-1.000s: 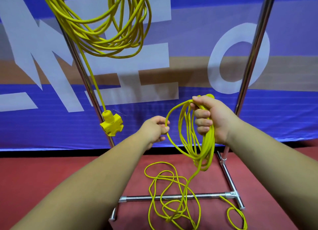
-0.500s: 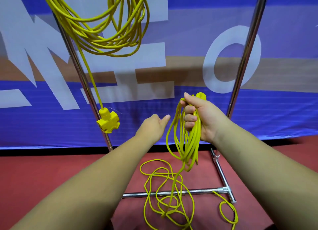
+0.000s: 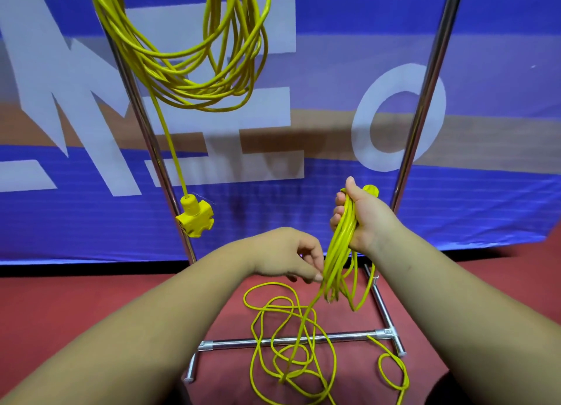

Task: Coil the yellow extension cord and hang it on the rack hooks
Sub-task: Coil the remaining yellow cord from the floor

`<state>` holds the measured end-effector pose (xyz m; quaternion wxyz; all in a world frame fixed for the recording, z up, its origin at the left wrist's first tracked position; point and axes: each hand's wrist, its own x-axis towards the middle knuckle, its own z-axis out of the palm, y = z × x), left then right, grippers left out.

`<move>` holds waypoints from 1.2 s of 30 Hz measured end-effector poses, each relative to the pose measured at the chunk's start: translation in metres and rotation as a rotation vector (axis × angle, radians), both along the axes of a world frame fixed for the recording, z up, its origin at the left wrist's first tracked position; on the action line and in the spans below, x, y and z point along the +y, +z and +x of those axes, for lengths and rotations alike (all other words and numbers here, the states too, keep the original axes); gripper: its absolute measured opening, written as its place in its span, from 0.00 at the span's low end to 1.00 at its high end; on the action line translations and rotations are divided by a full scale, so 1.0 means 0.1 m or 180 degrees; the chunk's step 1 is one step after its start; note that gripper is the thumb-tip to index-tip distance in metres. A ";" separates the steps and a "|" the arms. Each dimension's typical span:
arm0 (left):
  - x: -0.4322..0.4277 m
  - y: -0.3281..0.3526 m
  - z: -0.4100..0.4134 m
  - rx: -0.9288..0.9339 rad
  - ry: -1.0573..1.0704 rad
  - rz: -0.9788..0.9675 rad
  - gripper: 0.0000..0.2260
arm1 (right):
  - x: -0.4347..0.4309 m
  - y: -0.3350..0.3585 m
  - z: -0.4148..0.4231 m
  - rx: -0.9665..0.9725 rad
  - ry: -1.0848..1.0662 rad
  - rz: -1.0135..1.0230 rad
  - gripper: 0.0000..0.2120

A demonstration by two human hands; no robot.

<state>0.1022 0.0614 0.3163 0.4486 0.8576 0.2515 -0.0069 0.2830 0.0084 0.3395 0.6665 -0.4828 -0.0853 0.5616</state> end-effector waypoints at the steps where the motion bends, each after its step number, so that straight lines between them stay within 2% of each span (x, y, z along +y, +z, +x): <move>1: -0.03 0.03 0.00 -0.0035 0.0036 -0.0027 0.05 | 0.00 -0.04 0.01 0.0013 -0.0044 -0.0042 0.18; 5: -0.09 0.10 0.01 -0.0138 0.0164 -0.0200 0.12 | 0.02 -0.16 0.02 -0.0011 -0.0140 -0.0214 0.20; 8: -0.11 0.07 0.05 -0.0232 0.0404 -0.0031 0.09 | 0.04 -0.16 0.00 -0.0036 -0.0095 -0.0189 0.19; 12: -0.08 0.10 0.08 -0.0725 0.0933 -0.0666 0.09 | 0.05 -0.13 -0.01 -0.0147 0.0113 -0.0096 0.19; 15: -0.03 0.15 0.08 -0.0841 0.1157 -0.0634 0.11 | 0.05 -0.13 0.04 -0.0154 0.0294 -0.0051 0.18; 19: 0.05 0.04 0.06 -0.0651 0.1116 -0.0411 0.09 | 0.06 -0.12 0.07 -0.0285 0.0531 -0.0022 0.17; 21: 0.09 -0.03 0.08 -0.0480 0.1080 0.0065 0.13 | 0.07 -0.12 0.07 -0.0321 0.0629 -0.0012 0.14; 23: 0.09 -0.05 0.10 -0.0357 0.0939 0.0179 0.16 | 0.09 -0.11 0.08 -0.0278 0.0765 0.0022 0.11; 26: 0.11 -0.09 0.09 -0.0141 0.0425 -0.0025 0.10 | 0.11 -0.07 0.12 -0.0164 0.1016 0.0163 0.10; 28: 0.19 -0.19 0.07 0.0082 0.0156 0.0291 0.07 | 0.12 -0.02 0.15 -0.0135 0.1129 0.0209 0.11; 32: 0.32 -0.37 0.03 0.0329 0.0002 0.0430 0.11 | 0.12 0.01 0.17 -0.0101 0.1315 0.0181 0.10; 36: 0.45 -0.42 -0.01 0.0634 -0.0083 0.1004 0.12 | 0.14 0.02 0.18 -0.0119 0.1378 0.0118 0.11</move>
